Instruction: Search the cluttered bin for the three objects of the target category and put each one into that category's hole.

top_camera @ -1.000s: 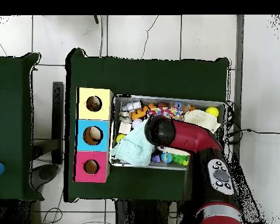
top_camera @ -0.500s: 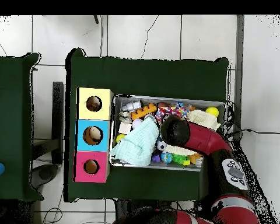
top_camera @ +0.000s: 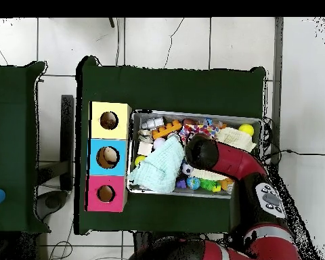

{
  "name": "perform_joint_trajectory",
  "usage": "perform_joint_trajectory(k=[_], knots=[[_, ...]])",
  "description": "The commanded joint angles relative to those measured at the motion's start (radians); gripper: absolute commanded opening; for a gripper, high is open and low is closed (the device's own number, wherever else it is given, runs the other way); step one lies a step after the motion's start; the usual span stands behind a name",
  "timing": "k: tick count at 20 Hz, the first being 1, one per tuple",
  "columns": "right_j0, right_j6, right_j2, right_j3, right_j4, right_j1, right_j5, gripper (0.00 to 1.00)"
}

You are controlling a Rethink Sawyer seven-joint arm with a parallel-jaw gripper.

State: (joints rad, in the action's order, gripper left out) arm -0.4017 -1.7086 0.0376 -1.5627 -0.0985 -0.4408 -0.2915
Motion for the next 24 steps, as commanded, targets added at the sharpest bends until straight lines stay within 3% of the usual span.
perform_joint_trajectory(k=[1, 5, 6, 14, 19, 24], knots=[[-0.005, -0.055, -0.089, 0.003, -0.054, 0.048, 0.048, 1.00], [0.004, -0.033, -0.082, 0.015, -0.078, 0.050, 0.039, 1.00], [0.004, -0.031, -0.083, 0.017, -0.083, 0.050, 0.035, 0.00], [-0.038, 0.011, -0.150, 0.012, -0.062, 0.051, -0.077, 0.00], [-0.031, -0.014, -0.158, -0.043, -0.033, 0.008, -0.142, 0.00], [0.022, -0.082, -0.148, -0.166, 0.027, -0.143, -0.272, 0.00]])
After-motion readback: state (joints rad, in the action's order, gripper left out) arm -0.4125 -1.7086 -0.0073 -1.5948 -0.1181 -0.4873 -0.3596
